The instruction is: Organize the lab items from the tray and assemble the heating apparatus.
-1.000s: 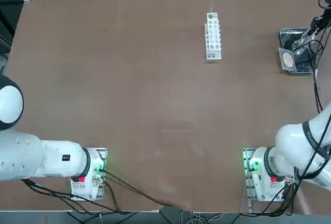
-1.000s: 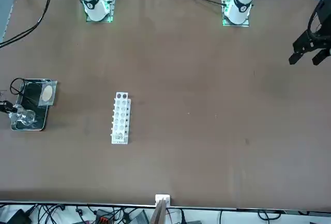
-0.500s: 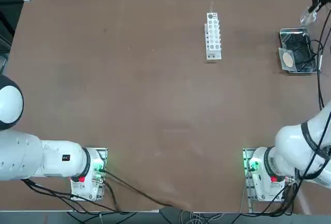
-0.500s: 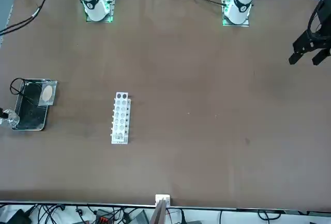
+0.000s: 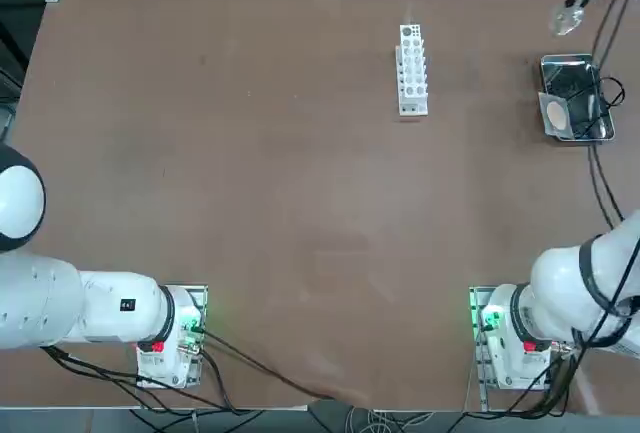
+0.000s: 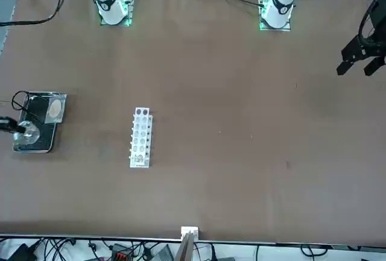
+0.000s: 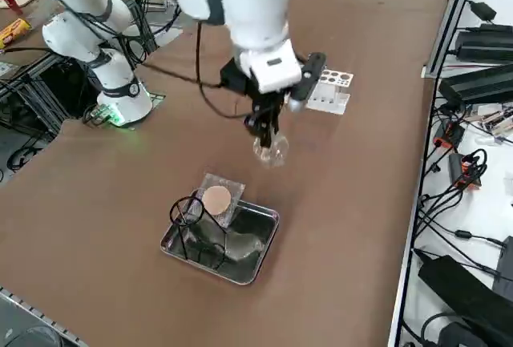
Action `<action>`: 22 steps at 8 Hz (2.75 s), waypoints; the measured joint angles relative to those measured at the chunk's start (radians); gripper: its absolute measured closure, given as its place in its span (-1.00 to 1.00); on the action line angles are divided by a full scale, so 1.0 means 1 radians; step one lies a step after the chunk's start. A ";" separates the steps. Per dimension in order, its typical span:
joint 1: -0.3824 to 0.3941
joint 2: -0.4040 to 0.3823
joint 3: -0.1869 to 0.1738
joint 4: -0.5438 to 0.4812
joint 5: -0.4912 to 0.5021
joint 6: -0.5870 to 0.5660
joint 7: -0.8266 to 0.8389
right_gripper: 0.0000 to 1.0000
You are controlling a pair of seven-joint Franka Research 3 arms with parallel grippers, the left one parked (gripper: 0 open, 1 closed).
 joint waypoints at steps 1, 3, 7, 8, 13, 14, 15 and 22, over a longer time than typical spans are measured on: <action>0.041 -0.062 0.002 -0.130 0.003 0.078 0.064 0.40; 0.117 -0.175 0.004 -0.416 0.003 0.267 0.157 0.40; 0.207 -0.263 0.004 -0.757 0.004 0.488 0.196 0.40; 0.209 -0.265 0.003 -0.823 0.004 0.570 0.196 0.40; 0.209 -0.264 -0.004 -0.879 0.003 0.621 0.195 0.38; 0.209 -0.264 -0.004 -0.879 0.003 0.621 0.195 0.12; 0.209 -0.264 -0.004 -0.879 0.003 0.623 0.194 -0.28; 0.059 -0.311 -0.040 -0.592 0.004 0.342 0.130 -0.95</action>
